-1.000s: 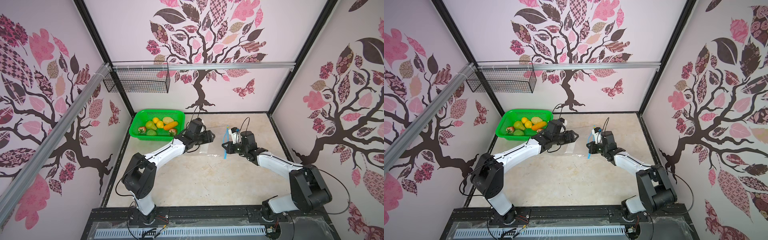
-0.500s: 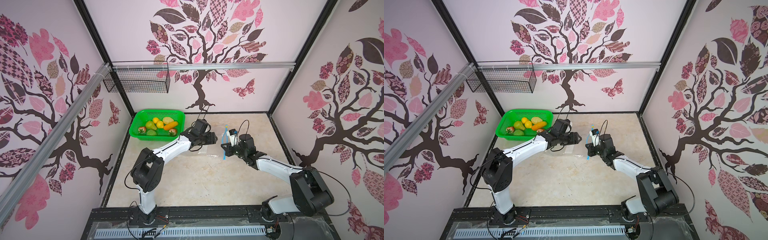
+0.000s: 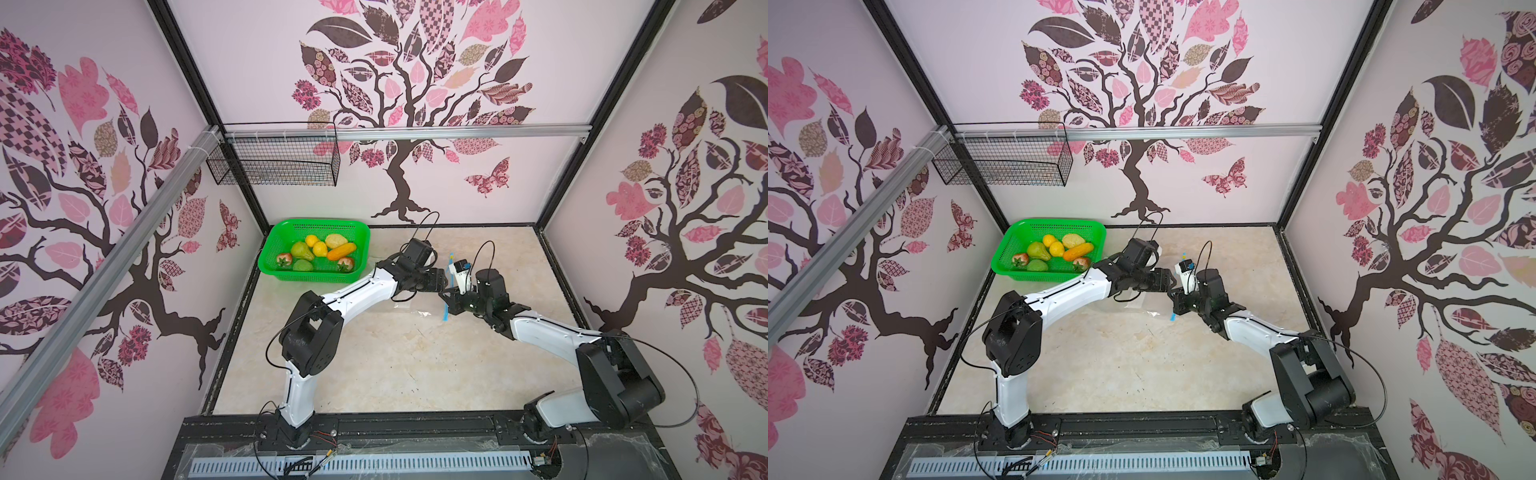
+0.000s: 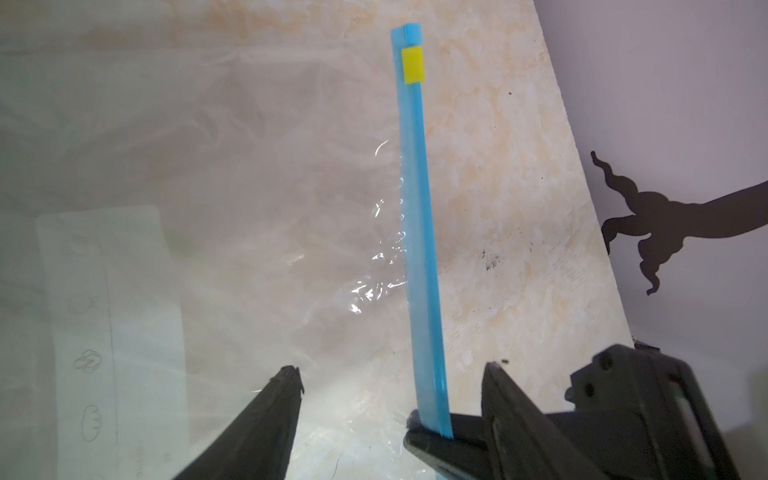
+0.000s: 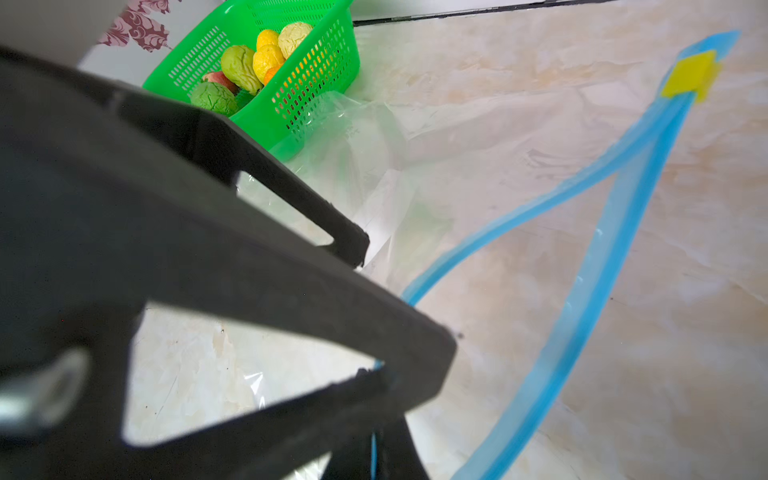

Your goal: Place the food in the zip-top bag and seal the zipper

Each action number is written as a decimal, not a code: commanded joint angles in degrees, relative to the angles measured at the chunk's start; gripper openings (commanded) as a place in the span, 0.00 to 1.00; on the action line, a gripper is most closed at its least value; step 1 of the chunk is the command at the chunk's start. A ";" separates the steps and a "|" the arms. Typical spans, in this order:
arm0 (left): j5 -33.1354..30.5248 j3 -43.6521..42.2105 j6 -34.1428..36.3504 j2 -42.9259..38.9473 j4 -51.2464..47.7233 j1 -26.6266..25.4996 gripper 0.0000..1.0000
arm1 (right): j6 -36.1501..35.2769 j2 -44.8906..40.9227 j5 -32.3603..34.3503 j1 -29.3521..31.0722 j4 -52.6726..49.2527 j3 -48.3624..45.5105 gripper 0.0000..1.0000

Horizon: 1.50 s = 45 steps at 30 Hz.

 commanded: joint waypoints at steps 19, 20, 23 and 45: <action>-1.62 2.63 2.09 3.26 1.29 -0.21 0.08 | -0.39 2.39 -3.32 1.49 -0.58 1.97 0.00; -1.66 2.70 2.18 3.32 1.27 -0.21 0.05 | -0.34 2.43 -3.23 1.49 -0.76 2.06 0.00; -1.86 2.61 2.22 2.86 1.24 -0.10 0.00 | -0.01 2.21 -3.15 1.49 -1.18 2.32 0.00; 0.32 -9.39 -4.23 -7.56 8.72 4.98 0.00 | 15.92 -0.83 -3.14 -6.85 -8.43 4.99 0.66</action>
